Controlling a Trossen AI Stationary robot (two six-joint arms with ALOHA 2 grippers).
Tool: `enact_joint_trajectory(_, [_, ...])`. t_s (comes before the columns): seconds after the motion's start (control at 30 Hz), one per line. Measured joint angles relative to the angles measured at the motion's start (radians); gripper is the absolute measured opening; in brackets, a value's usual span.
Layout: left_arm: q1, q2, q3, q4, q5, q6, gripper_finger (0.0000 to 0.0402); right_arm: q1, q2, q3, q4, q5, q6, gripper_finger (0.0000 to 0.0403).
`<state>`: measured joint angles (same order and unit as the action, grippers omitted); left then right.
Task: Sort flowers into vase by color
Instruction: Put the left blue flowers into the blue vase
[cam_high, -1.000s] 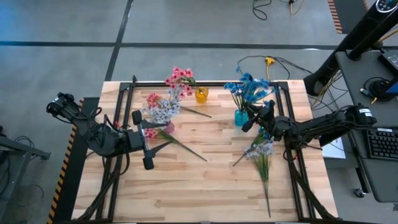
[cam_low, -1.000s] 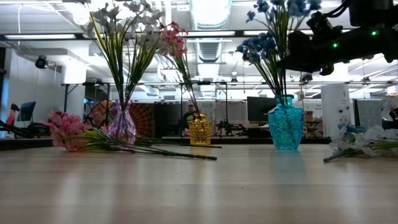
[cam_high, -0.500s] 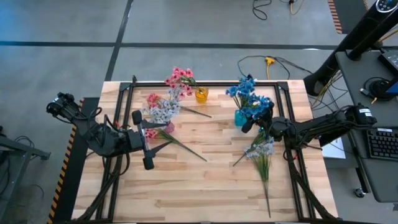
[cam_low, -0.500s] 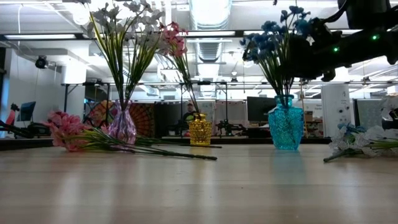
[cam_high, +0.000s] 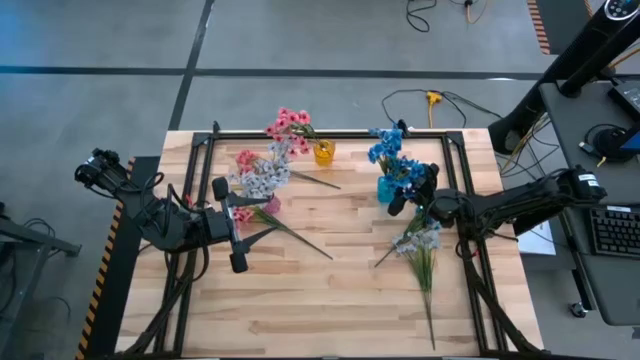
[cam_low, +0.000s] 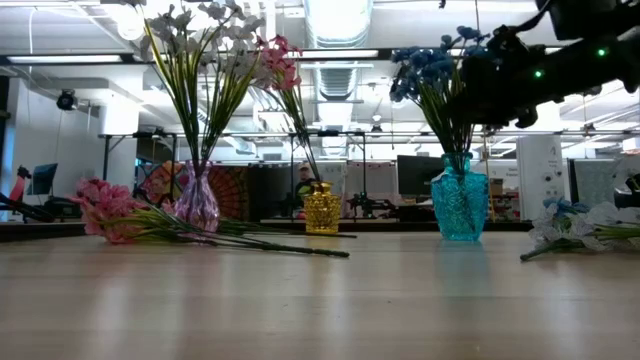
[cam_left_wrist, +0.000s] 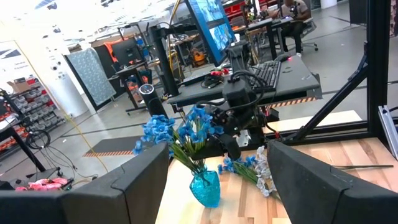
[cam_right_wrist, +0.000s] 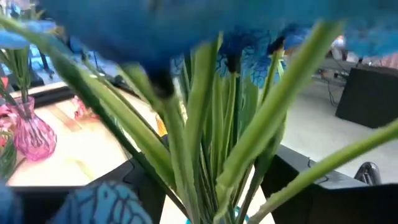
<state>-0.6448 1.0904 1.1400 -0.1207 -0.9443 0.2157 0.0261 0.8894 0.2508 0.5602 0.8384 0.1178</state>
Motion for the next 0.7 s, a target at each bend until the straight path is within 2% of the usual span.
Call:
enact_joint_trajectory(0.4, [0.000,0.000,0.000,-0.018,0.000,-0.019,0.0255,0.000,0.002,0.276,-0.641,0.000,0.263,0.0267])
enact_joint_trajectory(0.7, [0.000,0.002,0.000,-0.039,0.000,-0.042,0.0255,0.000,0.002,0.377,-0.877,-0.010,0.355,0.0288])
